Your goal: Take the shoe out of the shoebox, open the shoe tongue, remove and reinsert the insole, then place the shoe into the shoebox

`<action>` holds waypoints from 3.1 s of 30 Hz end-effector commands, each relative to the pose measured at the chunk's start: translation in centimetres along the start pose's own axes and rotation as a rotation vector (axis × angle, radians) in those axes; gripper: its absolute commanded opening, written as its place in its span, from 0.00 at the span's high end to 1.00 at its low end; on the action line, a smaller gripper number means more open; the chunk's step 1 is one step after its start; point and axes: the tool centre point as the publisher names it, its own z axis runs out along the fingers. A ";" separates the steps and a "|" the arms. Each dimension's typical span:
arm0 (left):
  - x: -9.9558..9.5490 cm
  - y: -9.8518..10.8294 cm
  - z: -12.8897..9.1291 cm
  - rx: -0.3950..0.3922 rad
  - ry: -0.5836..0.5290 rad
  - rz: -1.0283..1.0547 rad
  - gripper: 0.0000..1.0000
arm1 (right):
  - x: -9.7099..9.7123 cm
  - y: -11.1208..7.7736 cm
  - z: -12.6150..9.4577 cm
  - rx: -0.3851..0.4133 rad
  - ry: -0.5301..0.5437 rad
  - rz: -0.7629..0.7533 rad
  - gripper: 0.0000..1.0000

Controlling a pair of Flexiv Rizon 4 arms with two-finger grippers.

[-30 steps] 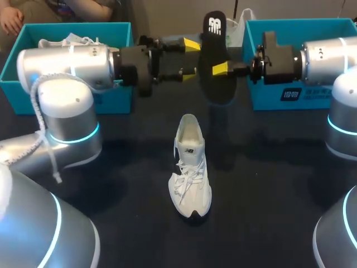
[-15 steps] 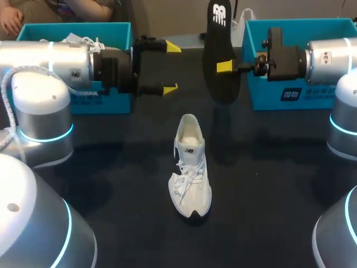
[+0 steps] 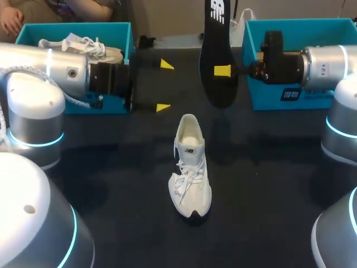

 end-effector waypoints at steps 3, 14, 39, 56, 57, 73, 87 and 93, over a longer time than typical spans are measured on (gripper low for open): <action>1.1 0.9 0.0 -0.128 0.148 -0.164 0.00 | -0.5 0.2 0.4 -0.031 0.041 -0.015 1.00; 1.1 0.9 0.0 -0.128 0.148 -0.164 0.00 | -0.5 0.2 0.4 -0.031 0.041 -0.015 1.00; 7.3 4.0 0.3 -0.255 0.297 -0.326 0.00 | -2.7 -1.8 2.1 -0.012 0.105 -0.155 1.00; 9.4 5.6 0.6 -0.306 0.332 -0.412 0.00 | -4.1 -5.0 4.0 -0.030 0.169 -0.127 1.00; 9.4 5.6 0.6 -0.306 0.332 -0.412 0.00 | -4.1 -5.0 4.0 -0.030 0.169 -0.127 1.00; 9.4 5.6 0.6 -0.306 0.332 -0.412 0.00 | -4.1 -5.0 4.0 -0.030 0.169 -0.127 1.00; 11.0 6.2 1.0 -0.439 0.373 -0.477 0.00 | -4.9 -7.1 4.8 -0.040 0.143 -0.149 1.00; 11.3 6.4 0.5 -0.491 0.385 -0.541 0.00 | -5.1 -8.0 5.7 -0.054 0.148 -0.159 1.00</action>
